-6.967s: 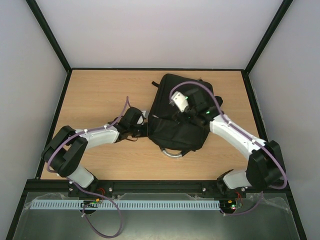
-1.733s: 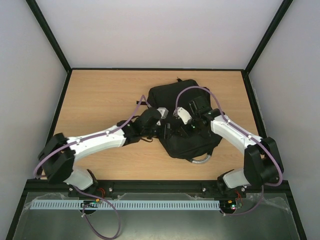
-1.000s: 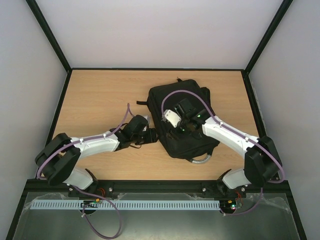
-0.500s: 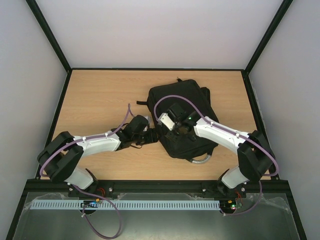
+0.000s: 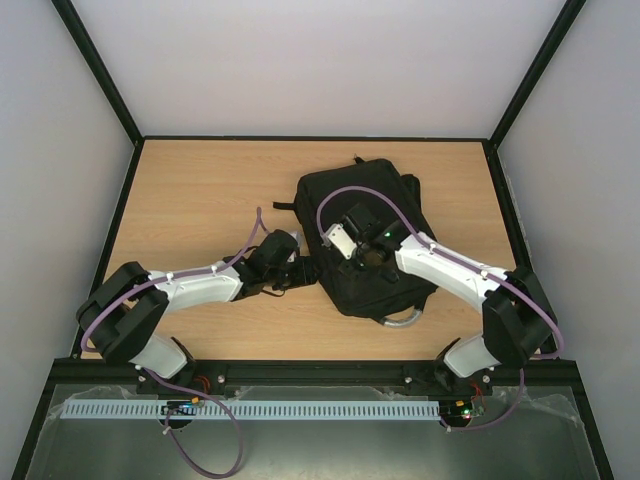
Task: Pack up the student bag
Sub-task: Zip the student bag at the center of the board.
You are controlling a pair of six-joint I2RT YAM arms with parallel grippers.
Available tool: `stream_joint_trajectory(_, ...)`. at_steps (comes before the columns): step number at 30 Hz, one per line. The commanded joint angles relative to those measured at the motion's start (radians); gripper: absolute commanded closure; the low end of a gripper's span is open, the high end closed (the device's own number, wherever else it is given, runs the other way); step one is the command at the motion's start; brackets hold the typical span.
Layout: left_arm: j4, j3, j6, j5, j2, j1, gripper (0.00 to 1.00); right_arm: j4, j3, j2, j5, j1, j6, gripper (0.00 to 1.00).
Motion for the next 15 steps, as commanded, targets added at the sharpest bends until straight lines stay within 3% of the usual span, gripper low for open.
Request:
stream_joint_trajectory(1, 0.007, 0.017, -0.003, -0.002, 0.003, 0.002, 0.39, -0.07, -0.007, 0.016, -0.064, -0.031, 0.024, 0.64)
stream_joint_trajectory(15, 0.022, 0.017, -0.002, -0.001, 0.015, 0.0, 0.39, -0.108, -0.017, 0.014, -0.167, -0.075, 0.021, 0.82)
